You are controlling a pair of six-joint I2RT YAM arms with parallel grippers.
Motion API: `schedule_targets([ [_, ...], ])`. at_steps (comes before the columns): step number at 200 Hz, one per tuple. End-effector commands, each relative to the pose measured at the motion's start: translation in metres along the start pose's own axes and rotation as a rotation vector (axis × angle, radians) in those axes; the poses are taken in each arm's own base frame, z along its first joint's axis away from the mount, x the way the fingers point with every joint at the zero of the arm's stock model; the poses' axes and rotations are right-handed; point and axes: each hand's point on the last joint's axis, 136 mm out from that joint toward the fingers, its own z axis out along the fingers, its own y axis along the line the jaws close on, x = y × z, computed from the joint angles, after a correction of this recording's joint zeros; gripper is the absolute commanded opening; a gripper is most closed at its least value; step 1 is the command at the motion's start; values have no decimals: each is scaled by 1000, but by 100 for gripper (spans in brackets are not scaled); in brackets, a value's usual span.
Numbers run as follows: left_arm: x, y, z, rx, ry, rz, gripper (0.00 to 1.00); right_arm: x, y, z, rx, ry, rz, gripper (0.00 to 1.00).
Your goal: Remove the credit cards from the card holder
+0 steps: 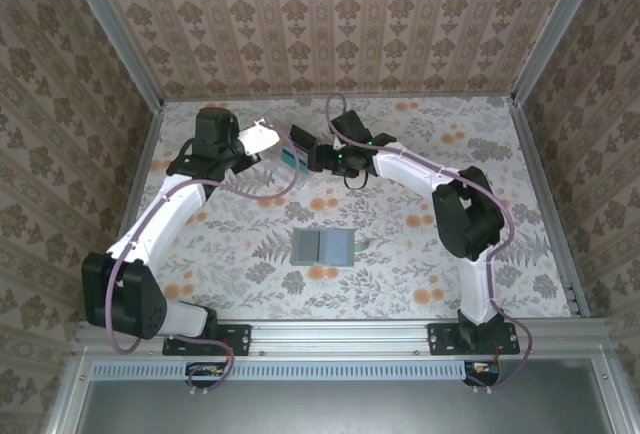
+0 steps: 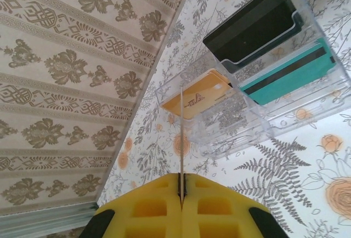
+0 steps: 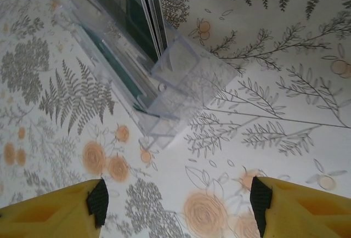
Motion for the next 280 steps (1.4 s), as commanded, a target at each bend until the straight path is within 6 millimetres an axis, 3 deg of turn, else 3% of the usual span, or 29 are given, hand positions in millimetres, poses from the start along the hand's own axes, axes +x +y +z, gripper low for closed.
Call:
schedule_targets([
  [1, 4, -15, -11, 30, 9, -66, 0, -4, -6, 11, 62, -6, 62, 68],
  [102, 9, -26, -28, 36, 6, -69, 0, -23, 0, 48, 33, -32, 210, 55],
  [202, 10, -29, -26, 43, 10, -79, 0, -25, -11, 45, 13, -27, 239, 48],
  [280, 9, -31, -25, 52, 8, -84, 0, -19, -21, 40, 16, -5, 237, 34],
])
